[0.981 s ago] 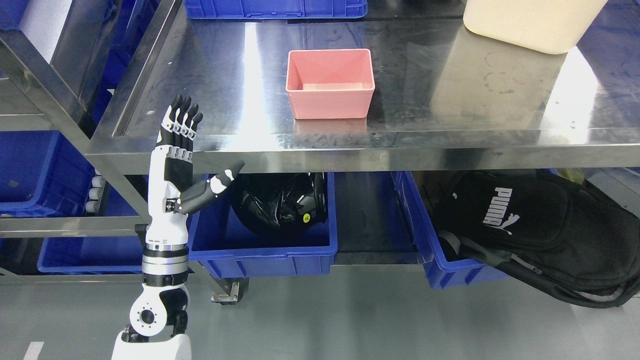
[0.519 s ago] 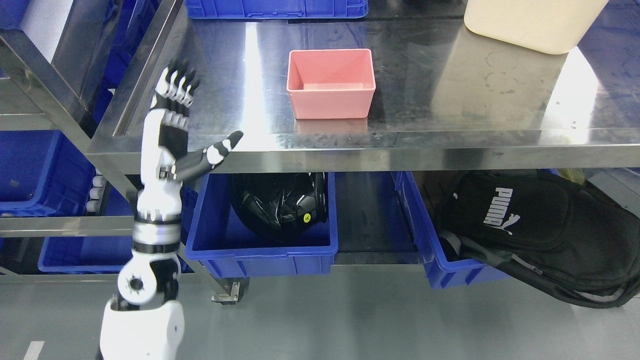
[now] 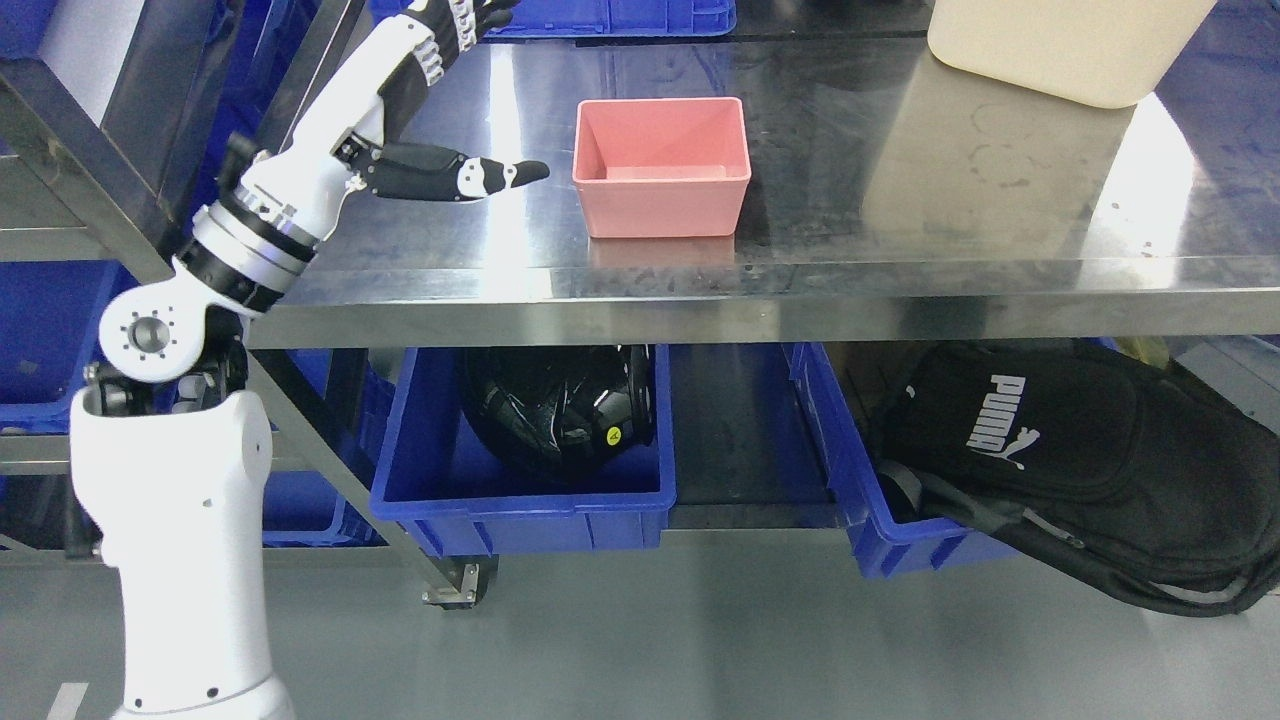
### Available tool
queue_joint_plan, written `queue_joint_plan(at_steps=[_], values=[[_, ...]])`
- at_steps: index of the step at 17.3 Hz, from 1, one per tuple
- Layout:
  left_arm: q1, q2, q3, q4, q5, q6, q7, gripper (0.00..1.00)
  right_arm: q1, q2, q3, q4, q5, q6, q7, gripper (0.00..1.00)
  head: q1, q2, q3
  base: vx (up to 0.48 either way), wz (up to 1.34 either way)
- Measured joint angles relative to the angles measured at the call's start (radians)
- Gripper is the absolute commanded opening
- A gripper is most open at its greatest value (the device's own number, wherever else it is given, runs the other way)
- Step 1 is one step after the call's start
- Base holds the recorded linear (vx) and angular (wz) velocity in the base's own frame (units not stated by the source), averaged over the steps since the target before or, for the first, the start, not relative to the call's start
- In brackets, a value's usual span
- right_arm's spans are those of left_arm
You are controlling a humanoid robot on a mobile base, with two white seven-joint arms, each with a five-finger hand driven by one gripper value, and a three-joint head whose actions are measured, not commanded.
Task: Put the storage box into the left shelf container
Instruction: 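Raise the left hand and reach toward the pink box on the shelf, then hook the left hand fingers over the pink box's near rim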
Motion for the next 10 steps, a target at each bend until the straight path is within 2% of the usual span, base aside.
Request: queue_joint_plan(at_steps=[5, 10], values=[[-0.101, 0.027, -0.132, 0.110, -0.167, 0.014, -0.081, 0.98, 0.000, 0.000, 0.000, 0.000, 0.000, 0.000, 0.000, 1.00, 0.0000, 0.000, 0.000, 0.000, 0.00], [-0.211, -0.006, -0.224, 0.246, -0.271, 0.019, -0.123, 0.94, 0.000, 0.000, 0.000, 0.000, 0.000, 0.000, 0.000, 1.00, 0.0000, 0.000, 0.000, 0.000, 0.00]])
